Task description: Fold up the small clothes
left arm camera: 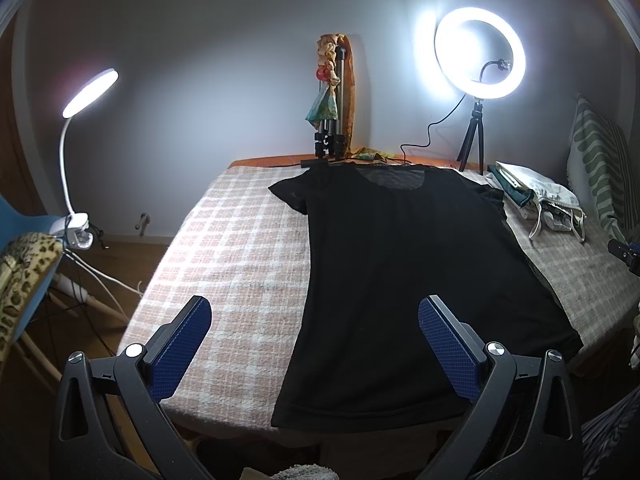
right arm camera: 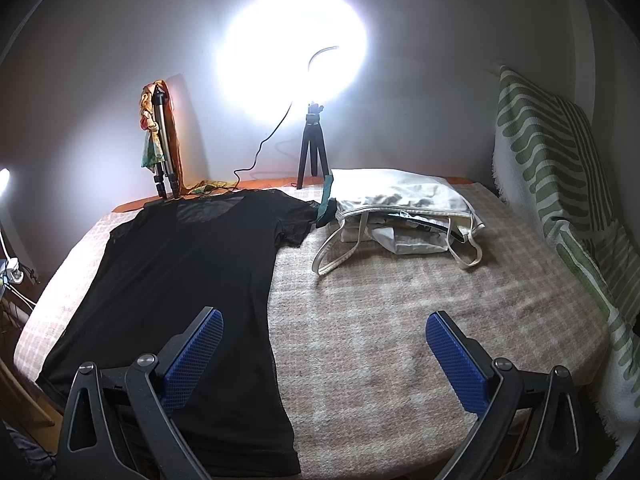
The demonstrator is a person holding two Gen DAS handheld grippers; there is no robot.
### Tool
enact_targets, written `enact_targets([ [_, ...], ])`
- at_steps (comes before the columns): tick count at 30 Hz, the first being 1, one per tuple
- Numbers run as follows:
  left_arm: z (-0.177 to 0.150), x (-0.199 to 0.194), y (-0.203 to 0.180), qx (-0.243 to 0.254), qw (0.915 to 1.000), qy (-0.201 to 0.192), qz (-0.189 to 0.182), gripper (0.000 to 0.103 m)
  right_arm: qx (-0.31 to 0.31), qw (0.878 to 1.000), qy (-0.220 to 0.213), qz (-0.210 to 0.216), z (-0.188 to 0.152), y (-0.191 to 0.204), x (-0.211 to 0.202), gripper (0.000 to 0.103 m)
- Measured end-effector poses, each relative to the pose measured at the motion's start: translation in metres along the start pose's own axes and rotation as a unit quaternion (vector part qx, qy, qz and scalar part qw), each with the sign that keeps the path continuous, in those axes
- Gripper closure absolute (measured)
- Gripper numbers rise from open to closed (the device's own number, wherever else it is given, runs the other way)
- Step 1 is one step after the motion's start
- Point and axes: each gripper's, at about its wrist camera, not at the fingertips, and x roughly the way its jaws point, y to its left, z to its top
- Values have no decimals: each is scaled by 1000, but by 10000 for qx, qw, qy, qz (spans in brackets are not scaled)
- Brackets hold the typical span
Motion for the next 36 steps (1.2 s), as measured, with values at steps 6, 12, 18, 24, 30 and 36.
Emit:
enact_targets([
  [6, 0, -1, -1, 3, 10000, 0, 1, 0, 5, 10000, -1, 3, -1, 1, 1, 0],
  [12, 0, 0, -1, 2, 10000, 14, -4, 0, 6, 10000, 0, -1, -1, 1, 1, 0],
  [18, 2, -1, -2, 5, 10000, 12, -2, 0, 8, 10000, 7, 7, -1, 1, 1, 0],
  [24, 2, -1, -1, 7, 10000, 21, -9, 0, 11, 10000, 10, 6, -1, 1, 1, 0],
  [30, 3, -1, 0, 28, 10000, 42, -24, 0, 13, 10000, 12, 7, -1, 1, 1, 0],
  [36, 3, -1, 0, 21, 10000, 43, -22, 0, 4, 10000, 15, -2, -1, 2, 2, 0],
])
